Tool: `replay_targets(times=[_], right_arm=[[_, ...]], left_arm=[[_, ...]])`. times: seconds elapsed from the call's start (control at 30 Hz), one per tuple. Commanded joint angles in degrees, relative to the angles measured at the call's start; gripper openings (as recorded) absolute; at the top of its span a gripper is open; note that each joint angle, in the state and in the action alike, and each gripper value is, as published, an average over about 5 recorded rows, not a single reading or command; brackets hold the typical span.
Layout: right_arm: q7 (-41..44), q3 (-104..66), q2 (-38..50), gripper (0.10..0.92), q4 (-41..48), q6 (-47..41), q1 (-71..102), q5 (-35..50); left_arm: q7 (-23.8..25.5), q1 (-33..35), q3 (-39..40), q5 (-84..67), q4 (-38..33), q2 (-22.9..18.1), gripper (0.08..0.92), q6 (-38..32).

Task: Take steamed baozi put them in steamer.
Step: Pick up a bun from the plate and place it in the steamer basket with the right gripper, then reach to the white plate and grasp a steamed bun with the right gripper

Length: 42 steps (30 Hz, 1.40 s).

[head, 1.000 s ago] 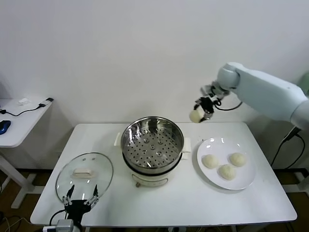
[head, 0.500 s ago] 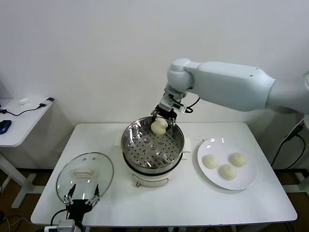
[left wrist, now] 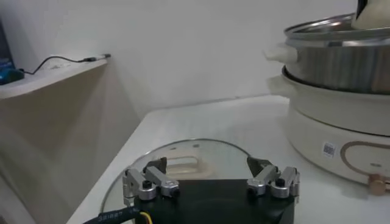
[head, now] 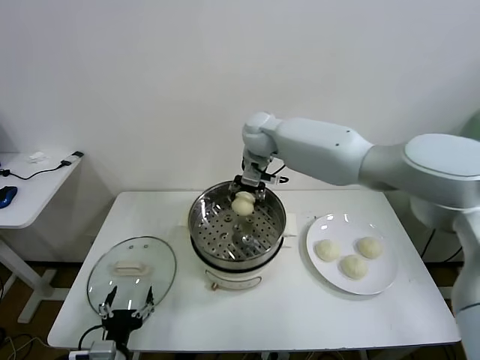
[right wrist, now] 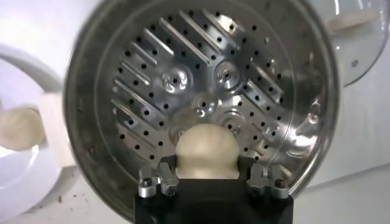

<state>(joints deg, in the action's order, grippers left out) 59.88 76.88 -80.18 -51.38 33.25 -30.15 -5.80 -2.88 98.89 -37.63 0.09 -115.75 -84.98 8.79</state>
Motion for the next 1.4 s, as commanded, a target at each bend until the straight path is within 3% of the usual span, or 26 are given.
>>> replay_targets(times=[0.03,0.3,0.53,0.73,0.83,0.93,1.07,1.17,1.4], right_arm=[[-1.15,-2.23,-3.77,0.653,10.22,4.37,5.19,-5.25],[-2.18,-4.0,-5.49,0.668,14.07,5.07,6.23,-5.8],[-1.84,-3.68,-5.41,0.804,12.52,5.25,4.94,-2.67],[1.58,-1.72,-1.7,0.822,6.56,4.57,-0.88,5.42],[4.04,-0.07,1.82,0.823,2.22,3.07,-5.78,13.4],[5.93,4.1,7.13,0.823,-3.62,-1.5,-12.0,27.45],[6.84,10.54,16.99,0.823,-11.18,-13.87,-19.78,42.16],[6.07,14.54,24.46,0.823,-13.58,-22.27,-22.65,45.92],[2.67,26.98,36.99,0.823,-19.95,-35.94,-24.05,45.25]], left_arm=[[-0.05,-0.13,0.01,-0.08,0.25,-0.01,0.823,-0.17],[-0.12,-0.38,-0.16,-0.02,0.0,0.08,0.823,-0.26],[-0.16,-0.43,-0.14,0.14,-0.28,-0.03,0.823,-0.27],[-0.13,-0.29,-0.14,0.21,-0.78,-0.13,0.823,-0.2],[-0.04,-0.2,-0.03,0.27,-1.06,-0.22,0.823,-0.13],[0.08,-0.05,0.02,0.33,-1.29,-0.19,0.823,-0.09],[0.11,0.05,-0.01,0.43,-1.51,-0.01,0.823,-0.16],[0.08,0.03,0.0,0.49,-1.67,0.14,0.823,-0.25],[-0.04,-0.35,0.36,1.48,-1.84,-0.03,0.823,-0.7]])
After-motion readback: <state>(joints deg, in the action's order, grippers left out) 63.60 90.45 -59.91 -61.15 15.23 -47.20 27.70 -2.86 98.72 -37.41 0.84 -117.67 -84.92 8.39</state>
